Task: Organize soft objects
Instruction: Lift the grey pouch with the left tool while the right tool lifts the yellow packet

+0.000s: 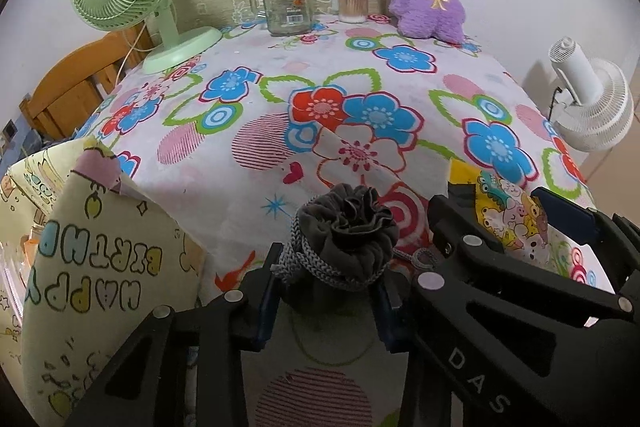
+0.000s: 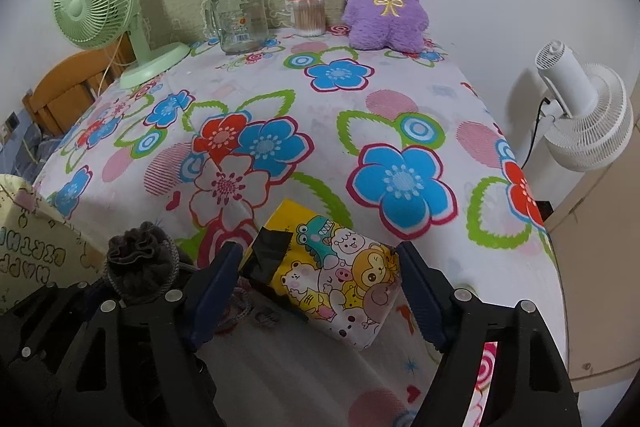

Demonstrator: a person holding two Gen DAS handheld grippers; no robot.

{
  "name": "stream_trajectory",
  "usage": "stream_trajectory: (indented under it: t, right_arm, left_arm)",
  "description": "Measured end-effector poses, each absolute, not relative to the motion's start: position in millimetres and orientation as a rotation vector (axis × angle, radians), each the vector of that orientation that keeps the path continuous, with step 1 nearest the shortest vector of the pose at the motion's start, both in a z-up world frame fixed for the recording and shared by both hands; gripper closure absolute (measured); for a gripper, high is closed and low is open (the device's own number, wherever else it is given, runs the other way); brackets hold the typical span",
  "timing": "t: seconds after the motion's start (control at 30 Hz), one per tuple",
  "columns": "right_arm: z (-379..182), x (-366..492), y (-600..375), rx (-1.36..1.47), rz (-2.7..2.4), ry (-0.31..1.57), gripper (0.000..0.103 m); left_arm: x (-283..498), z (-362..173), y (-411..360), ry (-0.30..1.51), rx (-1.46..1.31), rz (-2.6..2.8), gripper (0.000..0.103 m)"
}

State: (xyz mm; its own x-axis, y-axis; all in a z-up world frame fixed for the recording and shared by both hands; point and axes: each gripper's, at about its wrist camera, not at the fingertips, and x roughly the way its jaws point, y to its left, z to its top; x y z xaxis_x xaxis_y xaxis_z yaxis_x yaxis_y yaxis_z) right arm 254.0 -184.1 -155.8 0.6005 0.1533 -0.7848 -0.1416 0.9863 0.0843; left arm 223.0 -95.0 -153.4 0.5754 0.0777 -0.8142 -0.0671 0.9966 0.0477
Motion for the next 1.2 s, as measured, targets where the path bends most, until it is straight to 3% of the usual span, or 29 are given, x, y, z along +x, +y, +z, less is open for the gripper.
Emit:
stream_trajectory:
  t: [1.2]
  right_arm:
    - [-84.5,153.3,-211.3,0.089,0.070,0.776,0.023]
  left_arm:
    - [141.0,-88.1,-113.8,0.847,0.049,-0.066,0.065]
